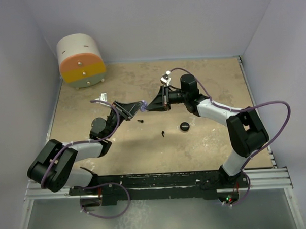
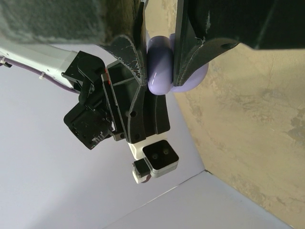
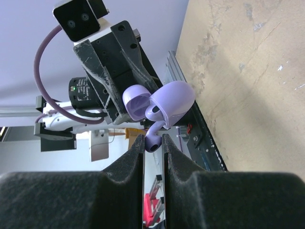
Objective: Insert the wireless bluetooth earbuds into the charging case
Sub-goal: Place the earbud in the charging case.
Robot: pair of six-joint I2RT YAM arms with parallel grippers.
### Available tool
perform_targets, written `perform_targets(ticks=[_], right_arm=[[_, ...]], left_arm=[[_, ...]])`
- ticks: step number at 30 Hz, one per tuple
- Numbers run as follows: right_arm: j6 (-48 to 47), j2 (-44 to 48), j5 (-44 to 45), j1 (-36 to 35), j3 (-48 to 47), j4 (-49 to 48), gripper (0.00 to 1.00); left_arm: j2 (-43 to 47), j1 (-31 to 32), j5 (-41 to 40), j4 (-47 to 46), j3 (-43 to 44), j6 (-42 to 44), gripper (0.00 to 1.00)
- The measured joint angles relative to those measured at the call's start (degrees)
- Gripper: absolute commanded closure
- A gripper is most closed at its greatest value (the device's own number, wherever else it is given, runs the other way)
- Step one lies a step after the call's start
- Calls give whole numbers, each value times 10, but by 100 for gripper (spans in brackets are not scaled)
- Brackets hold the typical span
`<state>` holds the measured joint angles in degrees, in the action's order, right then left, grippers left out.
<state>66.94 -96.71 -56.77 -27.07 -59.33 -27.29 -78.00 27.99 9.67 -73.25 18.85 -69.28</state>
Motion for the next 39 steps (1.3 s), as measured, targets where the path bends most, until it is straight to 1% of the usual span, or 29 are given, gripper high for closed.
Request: perform_targets(ticks=[6, 14, 18, 22, 25, 29, 31, 36, 39], right_arm=[[11, -1, -2, 0, 0, -2, 95], [19, -8, -3, 1, -4, -9, 87], [19, -14, -5, 2, -8, -9, 82], [17, -17, -9, 2, -12, -7, 74], [12, -24, -9, 5, -20, -7, 72], [7, -29, -13, 7, -24, -5, 66], [3, -33, -13, 8, -28, -4, 61], [-14, -39, -13, 11, -36, 4, 53], [-28, -41, -13, 15, -45, 9, 49]], left_arm=[[0, 2, 2, -10, 0, 2, 100], [-8, 3, 1, -26, 0, 0, 100], [-9, 3, -1, -28, -2, -1, 100], [-9, 3, -5, -31, -6, -7, 100], [-9, 3, -8, -35, -7, -15, 100], [-9, 3, -12, -34, -7, -22, 100], [-9, 3, -15, -33, -7, -24, 100], [-8, 7, -26, -4, -6, -37, 100], [-5, 7, -37, 38, 0, -38, 100]])
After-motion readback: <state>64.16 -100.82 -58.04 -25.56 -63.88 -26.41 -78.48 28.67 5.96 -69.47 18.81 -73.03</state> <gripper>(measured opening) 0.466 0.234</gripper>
